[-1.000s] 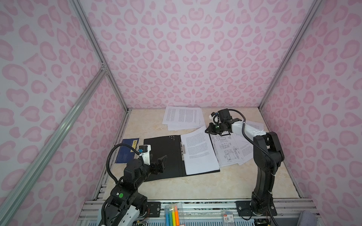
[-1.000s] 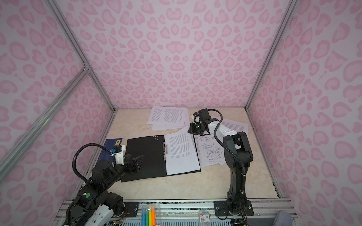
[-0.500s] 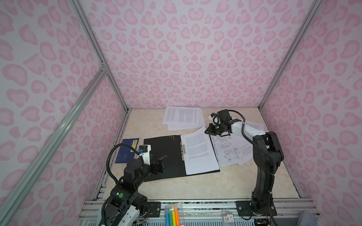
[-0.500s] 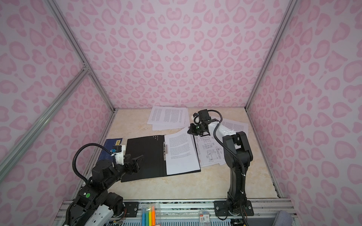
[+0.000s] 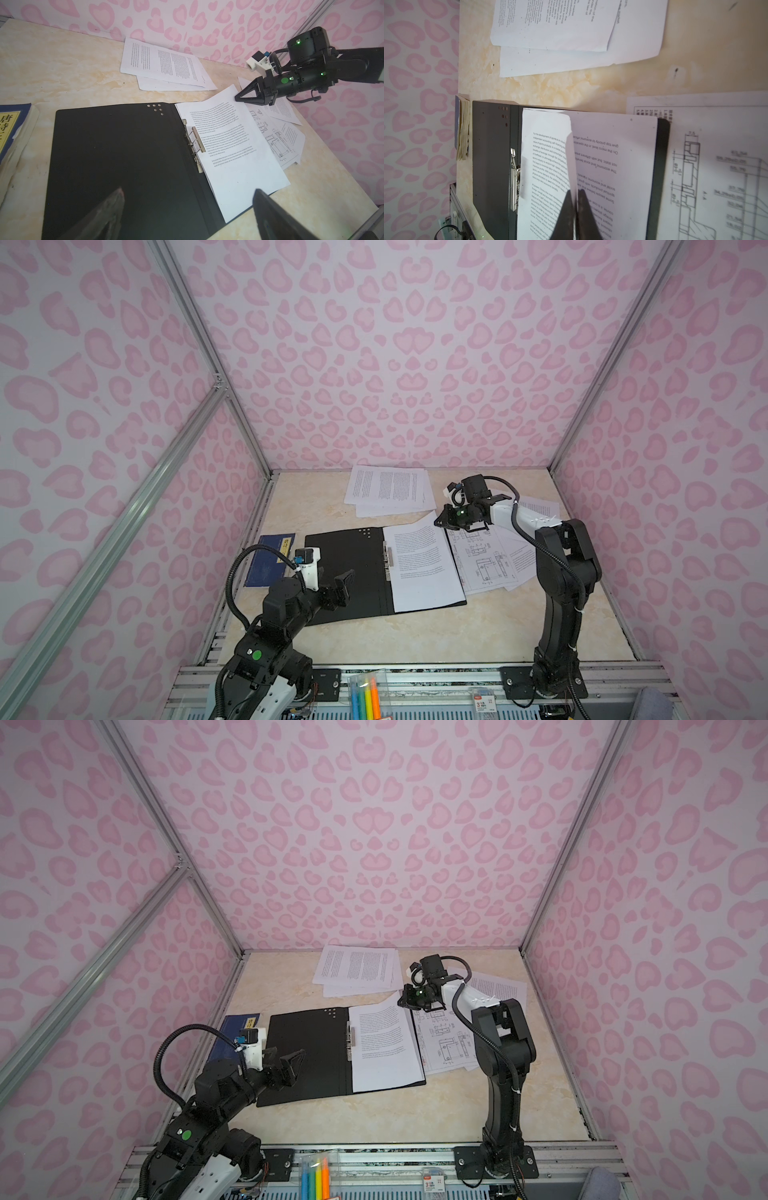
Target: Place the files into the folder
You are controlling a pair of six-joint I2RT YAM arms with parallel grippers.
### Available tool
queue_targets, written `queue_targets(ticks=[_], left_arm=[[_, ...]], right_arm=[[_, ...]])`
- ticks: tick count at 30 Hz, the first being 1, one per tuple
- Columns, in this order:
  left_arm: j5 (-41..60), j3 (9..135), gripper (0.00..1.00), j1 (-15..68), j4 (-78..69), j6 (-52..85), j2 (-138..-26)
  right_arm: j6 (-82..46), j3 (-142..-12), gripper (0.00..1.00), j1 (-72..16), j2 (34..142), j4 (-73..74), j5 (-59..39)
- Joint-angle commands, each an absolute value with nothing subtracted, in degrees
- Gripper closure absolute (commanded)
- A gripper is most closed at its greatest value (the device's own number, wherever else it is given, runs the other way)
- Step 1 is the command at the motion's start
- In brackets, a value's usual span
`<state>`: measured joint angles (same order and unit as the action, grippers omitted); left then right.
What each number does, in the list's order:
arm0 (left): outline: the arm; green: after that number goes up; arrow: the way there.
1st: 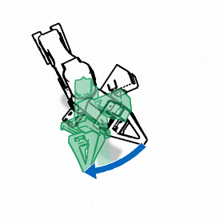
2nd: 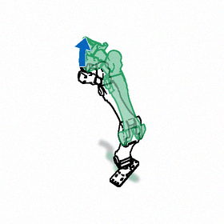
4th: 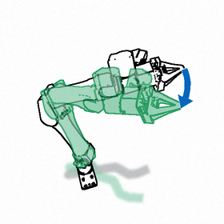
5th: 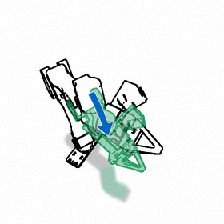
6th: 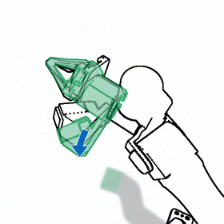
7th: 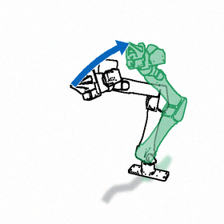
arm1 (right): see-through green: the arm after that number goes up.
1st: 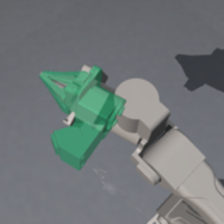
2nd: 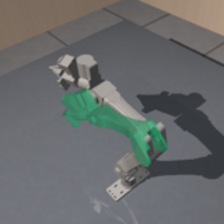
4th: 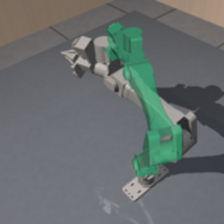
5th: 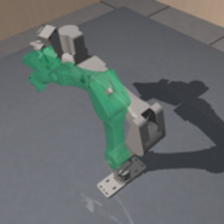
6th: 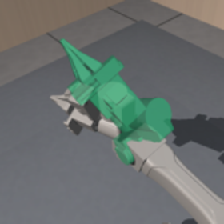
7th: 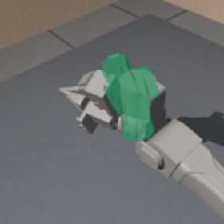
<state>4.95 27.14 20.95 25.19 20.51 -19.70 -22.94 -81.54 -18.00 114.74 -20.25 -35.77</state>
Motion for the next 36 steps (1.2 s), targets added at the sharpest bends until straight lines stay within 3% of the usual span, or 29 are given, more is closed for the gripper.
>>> queue_targets(ticks=[1, 10, 19, 25, 30, 32, 36], left_arm=[[4.8, 27.6, 0.03, 20.8, 24.2, 20.0, -19.7], [4.7, 27.6, 0.02, 20.8, 24.3, 20.1, -19.6], [5.4, 27.9, 0.03, 20.8, 24.5, 20.3, -20.5], [10.1, 29.9, 0.02, 20.8, 25.0, 21.7, -26.1], [21.5, 32.7, 0.01, 21.7, 19.9, 28.1, -37.2], [21.7, 34.4, 0.0, 25.5, 16.4, 30.4, -43.4], [10.8, 43.3, 0.0, 39.4, 15.0, 28.7, -59.1]], right_arm=[[-23.3, -80.1, 0.72, -18.1, 113.9, -18.5, -34.0], [-23.6, -78.6, 0.41, -17.7, 111.2, -20.1, -26.2], [-23.1, -67.8, 0.26, -13.8, 100.7, -21.0, -18.4], [-23.8, -58.6, 0.23, -6.8, 93.7, -18.3, -16.7], [-26.8, -53.7, 0.23, -1.5, 91.8, -13.4, -15.4], [-28.0, -52.9, 0.25, 0.0, 92.3, -10.8, -16.0], [-29.5, -52.9, 0.27, 2.0, 94.3, -7.1, -18.1]])
